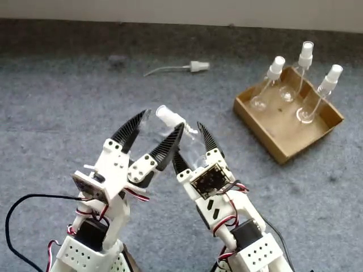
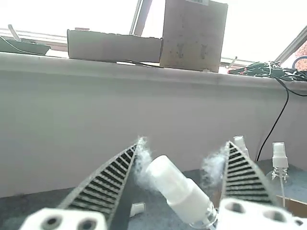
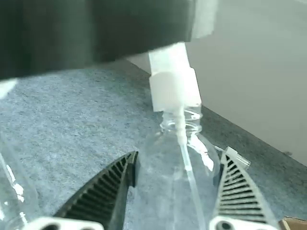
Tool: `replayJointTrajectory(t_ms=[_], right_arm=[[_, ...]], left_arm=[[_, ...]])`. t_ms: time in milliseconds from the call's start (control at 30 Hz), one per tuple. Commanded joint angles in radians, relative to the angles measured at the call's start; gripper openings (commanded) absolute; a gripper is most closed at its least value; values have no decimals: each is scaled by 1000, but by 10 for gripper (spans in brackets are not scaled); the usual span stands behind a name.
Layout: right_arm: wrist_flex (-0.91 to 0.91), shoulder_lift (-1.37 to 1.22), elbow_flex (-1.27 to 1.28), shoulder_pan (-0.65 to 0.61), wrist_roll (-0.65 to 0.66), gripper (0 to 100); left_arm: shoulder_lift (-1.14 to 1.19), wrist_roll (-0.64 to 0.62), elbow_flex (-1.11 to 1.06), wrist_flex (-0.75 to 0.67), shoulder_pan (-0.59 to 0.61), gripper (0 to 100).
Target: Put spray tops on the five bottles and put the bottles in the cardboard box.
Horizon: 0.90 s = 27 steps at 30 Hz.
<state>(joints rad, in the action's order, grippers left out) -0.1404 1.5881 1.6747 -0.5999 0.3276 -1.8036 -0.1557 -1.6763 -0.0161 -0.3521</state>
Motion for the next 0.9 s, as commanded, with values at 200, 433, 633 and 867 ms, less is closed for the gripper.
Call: replayJointTrajectory(t_ms=[200,433,633,867], right_arm=[[1,25,105,19,9,199],[7,25,105,18,9,199],[7,25,97,-82,-17,199],[8,25,58,-90,-17,199]], left_arm=[[-10,-14,-10,11,90,22],[-2,-14,-5,14,148,27],[-1,-8,-21,20,84,27],[-1,-8,-19,75,84,27]])
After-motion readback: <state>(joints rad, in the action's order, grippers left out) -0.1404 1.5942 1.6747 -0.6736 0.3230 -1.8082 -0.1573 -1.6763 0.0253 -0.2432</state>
